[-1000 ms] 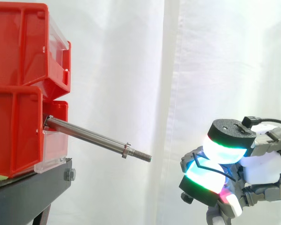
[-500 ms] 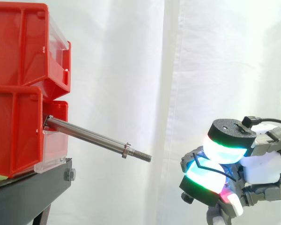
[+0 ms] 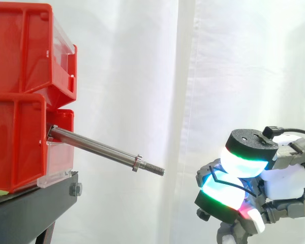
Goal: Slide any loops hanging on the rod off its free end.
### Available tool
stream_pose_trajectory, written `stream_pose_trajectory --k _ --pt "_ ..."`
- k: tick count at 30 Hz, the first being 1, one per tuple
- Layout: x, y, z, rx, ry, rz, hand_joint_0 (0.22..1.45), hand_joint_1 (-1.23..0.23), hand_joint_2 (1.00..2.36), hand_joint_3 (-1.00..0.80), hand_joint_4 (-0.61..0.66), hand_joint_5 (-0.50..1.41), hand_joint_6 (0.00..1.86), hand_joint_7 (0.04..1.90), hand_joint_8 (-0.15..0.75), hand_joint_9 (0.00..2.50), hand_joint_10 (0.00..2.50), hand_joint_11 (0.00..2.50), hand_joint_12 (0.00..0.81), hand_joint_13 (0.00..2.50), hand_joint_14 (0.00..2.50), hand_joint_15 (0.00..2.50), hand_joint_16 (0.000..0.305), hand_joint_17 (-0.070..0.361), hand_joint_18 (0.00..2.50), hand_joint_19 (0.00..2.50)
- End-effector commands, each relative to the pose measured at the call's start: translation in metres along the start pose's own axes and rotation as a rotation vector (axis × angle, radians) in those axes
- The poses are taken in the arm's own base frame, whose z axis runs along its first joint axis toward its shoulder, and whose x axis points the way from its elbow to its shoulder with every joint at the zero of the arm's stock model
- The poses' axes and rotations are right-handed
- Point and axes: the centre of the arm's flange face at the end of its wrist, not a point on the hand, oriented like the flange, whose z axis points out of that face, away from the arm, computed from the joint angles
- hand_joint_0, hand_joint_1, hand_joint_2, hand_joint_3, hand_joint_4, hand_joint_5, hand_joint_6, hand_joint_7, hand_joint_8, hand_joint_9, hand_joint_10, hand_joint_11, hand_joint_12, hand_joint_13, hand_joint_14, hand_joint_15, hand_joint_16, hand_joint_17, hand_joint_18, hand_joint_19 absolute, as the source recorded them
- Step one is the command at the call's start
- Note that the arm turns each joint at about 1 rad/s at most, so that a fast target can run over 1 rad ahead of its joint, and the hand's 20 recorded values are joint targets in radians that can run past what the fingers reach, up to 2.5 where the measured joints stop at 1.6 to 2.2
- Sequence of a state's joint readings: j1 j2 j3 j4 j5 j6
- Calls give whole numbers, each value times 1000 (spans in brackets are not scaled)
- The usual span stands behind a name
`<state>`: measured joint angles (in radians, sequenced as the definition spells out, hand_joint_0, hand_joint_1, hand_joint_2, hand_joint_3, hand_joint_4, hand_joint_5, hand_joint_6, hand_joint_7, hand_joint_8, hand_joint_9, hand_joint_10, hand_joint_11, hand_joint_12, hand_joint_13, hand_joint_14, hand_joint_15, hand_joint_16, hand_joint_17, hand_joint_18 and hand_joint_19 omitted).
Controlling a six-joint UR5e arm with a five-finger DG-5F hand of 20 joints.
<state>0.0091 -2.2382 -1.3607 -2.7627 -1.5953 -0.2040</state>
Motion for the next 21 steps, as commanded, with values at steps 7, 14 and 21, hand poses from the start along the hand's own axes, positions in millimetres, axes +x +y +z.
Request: stream_pose_trajectory --k 7,14,21 --pt "0 0 0 0 0 2 589 -622 1023 -212 46 -122 891 1047 230 1112 18 526 313 784 21 473 49 110 528 505" --pt "0 0 0 -2 0 1 588 -624 1022 -211 47 -121 890 1048 231 1112 17 516 316 791 21 474 49 109 532 505" --pt "-1 0 0 0 -1 0 589 -625 1022 -210 49 -119 888 1048 230 1114 18 521 316 795 21 474 49 109 535 504"
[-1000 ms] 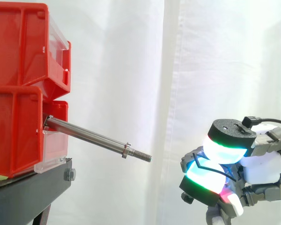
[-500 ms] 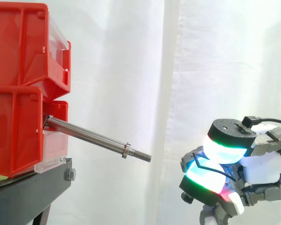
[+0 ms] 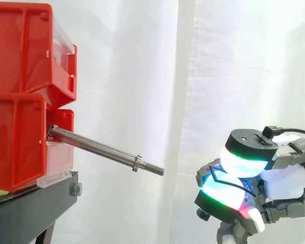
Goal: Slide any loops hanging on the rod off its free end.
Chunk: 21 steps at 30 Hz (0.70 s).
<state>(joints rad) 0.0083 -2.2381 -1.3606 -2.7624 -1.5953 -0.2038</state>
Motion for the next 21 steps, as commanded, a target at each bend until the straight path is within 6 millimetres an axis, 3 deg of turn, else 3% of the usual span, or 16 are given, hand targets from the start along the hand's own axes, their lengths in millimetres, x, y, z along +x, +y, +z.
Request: stream_pose_trajectory --k 1,21 --pt "0 0 0 0 -1 0 589 -626 1022 -210 52 -119 887 1058 234 1113 21 519 320 796 21 476 49 109 536 504" --pt "-1 1 0 -1 -1 0 589 -625 1022 -214 52 -118 887 1054 239 1113 19 521 319 807 21 475 48 108 542 511"
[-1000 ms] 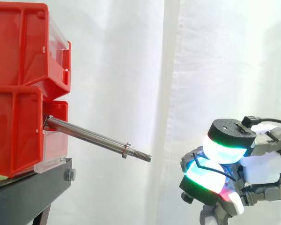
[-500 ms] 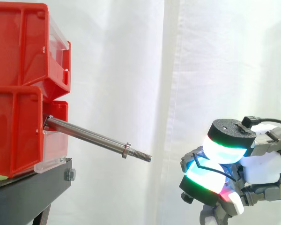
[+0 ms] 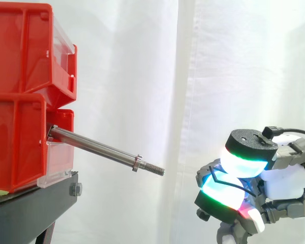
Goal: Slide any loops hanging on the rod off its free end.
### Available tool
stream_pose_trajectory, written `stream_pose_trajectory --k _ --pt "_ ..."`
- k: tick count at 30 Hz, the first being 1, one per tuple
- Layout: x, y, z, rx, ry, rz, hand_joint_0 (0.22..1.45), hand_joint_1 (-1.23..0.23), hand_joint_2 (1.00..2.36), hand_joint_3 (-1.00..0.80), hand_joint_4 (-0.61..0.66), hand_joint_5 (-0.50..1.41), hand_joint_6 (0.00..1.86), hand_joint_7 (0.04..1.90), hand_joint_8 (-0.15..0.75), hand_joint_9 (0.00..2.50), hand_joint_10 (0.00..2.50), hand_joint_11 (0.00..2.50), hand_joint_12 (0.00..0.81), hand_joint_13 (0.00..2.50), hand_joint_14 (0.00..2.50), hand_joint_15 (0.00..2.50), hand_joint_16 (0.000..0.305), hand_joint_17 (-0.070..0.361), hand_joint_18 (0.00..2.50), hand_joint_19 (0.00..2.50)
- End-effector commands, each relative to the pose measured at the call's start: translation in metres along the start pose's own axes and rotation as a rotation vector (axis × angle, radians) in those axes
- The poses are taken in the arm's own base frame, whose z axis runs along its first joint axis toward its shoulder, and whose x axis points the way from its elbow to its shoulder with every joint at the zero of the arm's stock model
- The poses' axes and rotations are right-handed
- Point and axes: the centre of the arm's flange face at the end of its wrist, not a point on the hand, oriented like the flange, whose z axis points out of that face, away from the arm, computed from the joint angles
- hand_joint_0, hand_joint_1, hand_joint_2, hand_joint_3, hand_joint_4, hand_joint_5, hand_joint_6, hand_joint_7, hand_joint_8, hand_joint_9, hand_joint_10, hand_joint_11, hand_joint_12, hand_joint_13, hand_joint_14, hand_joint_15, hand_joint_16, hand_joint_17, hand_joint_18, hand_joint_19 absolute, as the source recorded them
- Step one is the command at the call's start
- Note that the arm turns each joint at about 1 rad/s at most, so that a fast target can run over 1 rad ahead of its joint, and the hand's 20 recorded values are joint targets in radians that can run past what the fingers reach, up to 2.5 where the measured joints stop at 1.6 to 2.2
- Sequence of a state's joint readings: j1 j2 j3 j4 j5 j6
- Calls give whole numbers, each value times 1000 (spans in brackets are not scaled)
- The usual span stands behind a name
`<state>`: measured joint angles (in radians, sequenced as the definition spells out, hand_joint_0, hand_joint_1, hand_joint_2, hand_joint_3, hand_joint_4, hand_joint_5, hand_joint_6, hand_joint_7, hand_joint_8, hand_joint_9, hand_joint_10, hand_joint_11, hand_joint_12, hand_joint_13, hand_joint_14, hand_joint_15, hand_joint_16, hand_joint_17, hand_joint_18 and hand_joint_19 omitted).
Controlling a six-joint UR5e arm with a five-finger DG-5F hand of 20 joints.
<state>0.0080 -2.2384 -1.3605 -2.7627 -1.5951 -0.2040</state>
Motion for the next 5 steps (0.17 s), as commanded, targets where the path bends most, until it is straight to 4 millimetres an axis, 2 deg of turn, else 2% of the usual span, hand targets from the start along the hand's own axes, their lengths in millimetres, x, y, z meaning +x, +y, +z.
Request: stream_pose_trajectory --k 1,5 --pt "1 -1 0 1 2 0 589 -625 1023 -211 52 -118 887 1054 237 1114 18 520 319 807 21 483 48 109 543 510" --pt "1 0 0 0 1 0 590 -625 1022 -214 52 -118 887 1054 236 1113 18 530 318 807 21 481 48 108 543 510"
